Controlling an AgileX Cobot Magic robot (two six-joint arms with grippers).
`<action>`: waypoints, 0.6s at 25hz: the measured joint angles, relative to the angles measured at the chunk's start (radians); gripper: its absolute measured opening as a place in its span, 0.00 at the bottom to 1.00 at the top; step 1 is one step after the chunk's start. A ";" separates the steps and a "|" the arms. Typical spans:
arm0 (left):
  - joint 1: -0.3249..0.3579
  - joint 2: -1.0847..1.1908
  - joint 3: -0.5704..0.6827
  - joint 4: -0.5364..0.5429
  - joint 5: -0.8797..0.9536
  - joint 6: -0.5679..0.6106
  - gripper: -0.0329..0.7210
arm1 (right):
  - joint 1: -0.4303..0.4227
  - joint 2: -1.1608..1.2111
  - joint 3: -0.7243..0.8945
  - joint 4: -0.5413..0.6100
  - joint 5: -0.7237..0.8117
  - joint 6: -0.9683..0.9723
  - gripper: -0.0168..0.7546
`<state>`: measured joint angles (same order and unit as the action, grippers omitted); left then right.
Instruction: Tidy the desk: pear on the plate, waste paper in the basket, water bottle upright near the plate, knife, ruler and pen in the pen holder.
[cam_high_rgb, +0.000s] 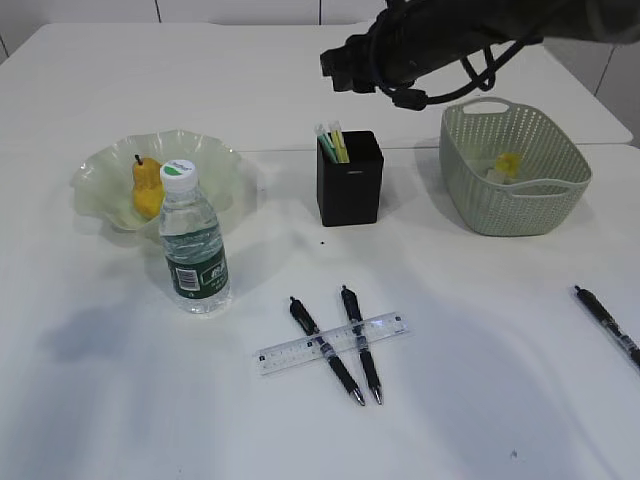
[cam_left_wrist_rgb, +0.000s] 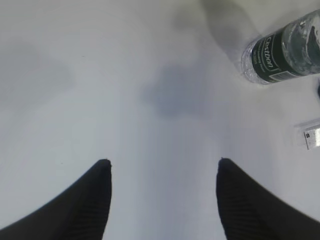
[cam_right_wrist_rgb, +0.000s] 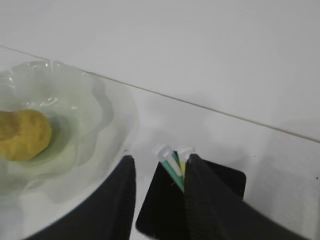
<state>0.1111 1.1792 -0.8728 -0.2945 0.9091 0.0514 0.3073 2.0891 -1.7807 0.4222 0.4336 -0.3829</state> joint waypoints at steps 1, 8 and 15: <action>0.000 0.000 0.000 0.000 0.000 0.000 0.66 | 0.000 -0.020 0.000 0.000 0.045 0.000 0.35; 0.000 0.000 0.000 0.000 0.017 0.000 0.66 | 0.000 -0.145 0.000 -0.040 0.344 0.000 0.35; 0.000 0.000 0.000 0.000 0.027 0.000 0.66 | 0.002 -0.241 -0.001 -0.155 0.607 0.002 0.35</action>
<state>0.1111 1.1792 -0.8728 -0.2945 0.9358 0.0514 0.3094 1.8478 -1.7816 0.2667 1.0402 -0.3811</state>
